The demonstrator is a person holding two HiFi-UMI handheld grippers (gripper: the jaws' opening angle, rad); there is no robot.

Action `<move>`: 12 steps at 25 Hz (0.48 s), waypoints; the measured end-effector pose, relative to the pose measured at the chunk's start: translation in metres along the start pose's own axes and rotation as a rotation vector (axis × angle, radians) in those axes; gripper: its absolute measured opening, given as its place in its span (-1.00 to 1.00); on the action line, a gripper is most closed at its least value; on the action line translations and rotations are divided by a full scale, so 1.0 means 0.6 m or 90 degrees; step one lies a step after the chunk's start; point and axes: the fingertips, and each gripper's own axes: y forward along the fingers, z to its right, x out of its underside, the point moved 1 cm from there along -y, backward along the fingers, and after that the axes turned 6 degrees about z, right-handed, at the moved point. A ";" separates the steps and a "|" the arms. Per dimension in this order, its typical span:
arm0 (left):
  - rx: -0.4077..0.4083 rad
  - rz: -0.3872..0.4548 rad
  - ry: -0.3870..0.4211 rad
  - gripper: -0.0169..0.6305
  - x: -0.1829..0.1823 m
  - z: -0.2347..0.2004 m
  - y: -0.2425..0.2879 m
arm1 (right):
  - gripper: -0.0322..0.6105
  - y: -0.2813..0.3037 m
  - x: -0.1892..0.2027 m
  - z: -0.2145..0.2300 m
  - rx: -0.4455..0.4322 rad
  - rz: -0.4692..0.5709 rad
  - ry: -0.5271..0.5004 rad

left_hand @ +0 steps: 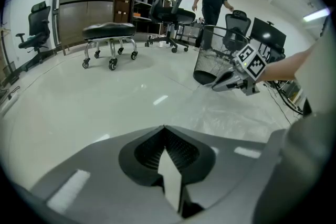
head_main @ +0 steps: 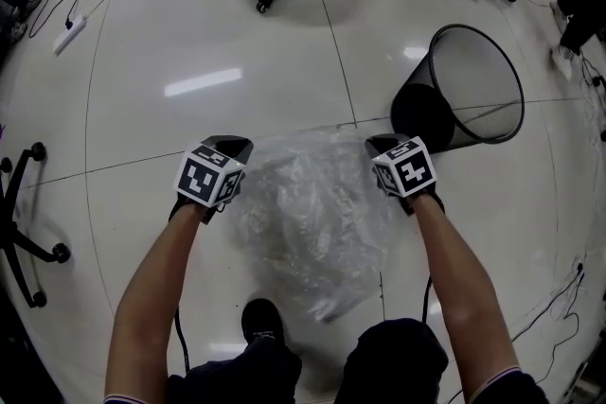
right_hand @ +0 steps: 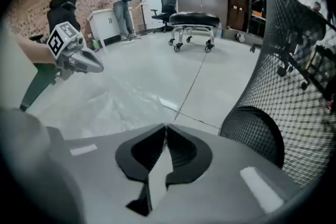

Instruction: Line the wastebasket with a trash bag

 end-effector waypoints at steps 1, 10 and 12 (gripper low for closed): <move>0.001 0.006 0.000 -0.91 -0.007 0.003 -0.006 | -0.89 -0.012 -0.010 -0.005 -0.001 0.014 -0.007; 0.031 0.087 0.029 -0.91 -0.087 0.072 -0.122 | -0.89 -0.189 -0.089 -0.050 -0.047 0.156 -0.041; 0.040 0.106 0.041 -0.91 -0.113 0.096 -0.154 | -0.89 -0.233 -0.098 -0.053 -0.055 0.181 -0.043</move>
